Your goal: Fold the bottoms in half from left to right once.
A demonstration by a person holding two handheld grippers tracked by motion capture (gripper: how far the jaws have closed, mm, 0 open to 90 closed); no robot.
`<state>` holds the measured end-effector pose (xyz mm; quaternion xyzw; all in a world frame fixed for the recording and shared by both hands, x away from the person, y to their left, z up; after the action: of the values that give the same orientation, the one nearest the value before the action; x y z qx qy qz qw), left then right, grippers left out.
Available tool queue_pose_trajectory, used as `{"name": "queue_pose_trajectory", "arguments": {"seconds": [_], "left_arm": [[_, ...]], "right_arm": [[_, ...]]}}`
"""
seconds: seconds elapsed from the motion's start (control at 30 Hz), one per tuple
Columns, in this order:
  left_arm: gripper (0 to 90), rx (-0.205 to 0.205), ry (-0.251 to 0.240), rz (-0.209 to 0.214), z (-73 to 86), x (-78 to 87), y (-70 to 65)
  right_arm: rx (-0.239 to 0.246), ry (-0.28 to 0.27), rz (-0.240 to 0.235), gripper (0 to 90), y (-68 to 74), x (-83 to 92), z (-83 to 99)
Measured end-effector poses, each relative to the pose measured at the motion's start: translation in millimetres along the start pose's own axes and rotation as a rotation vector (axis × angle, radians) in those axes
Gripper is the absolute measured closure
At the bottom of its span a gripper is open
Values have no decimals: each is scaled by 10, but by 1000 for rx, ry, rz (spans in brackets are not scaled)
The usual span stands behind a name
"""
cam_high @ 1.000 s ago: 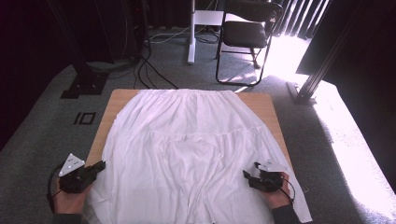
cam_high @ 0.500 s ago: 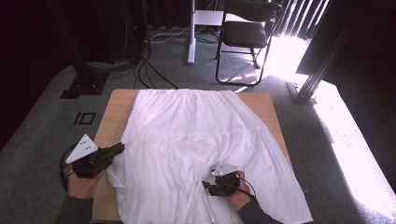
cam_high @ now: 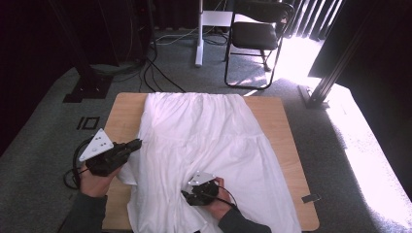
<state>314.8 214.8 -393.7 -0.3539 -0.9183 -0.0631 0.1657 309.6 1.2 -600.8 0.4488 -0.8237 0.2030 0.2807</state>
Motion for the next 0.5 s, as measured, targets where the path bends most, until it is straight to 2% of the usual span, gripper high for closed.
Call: {"name": "queue_pose_trajectory", "arguments": {"seconds": [0.23,0.3,0.37,0.47,0.5], "left_arm": [[892,-25,-34,30,-179,-6,-83],[892,-32,-56,60,-250,-5,-137],[892,-37,-74,87,-299,-22,-194],[891,-42,-67,101,-305,-101,-230],[891,-42,-60,104,-296,-129,-233]], "right_arm": [[22,-5,-6,423,294,-295,-297],[22,-4,-11,423,358,-358,-361],[28,-5,-13,414,387,-402,-401],[31,0,-18,356,385,-397,-401],[37,-1,-6,356,378,-366,-391]]}}
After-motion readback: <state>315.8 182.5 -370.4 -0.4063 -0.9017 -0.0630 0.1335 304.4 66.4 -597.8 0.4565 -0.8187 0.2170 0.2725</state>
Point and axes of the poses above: each handheld gripper's, and its own axes: x roughly backward along the jaws, z roughly out of its underside, y roughly to its left, the point moved 6 cm from there along -x, roughly forward along the jaws, and after that the axes turned 5 degrees about x, right-handed, at the moved point
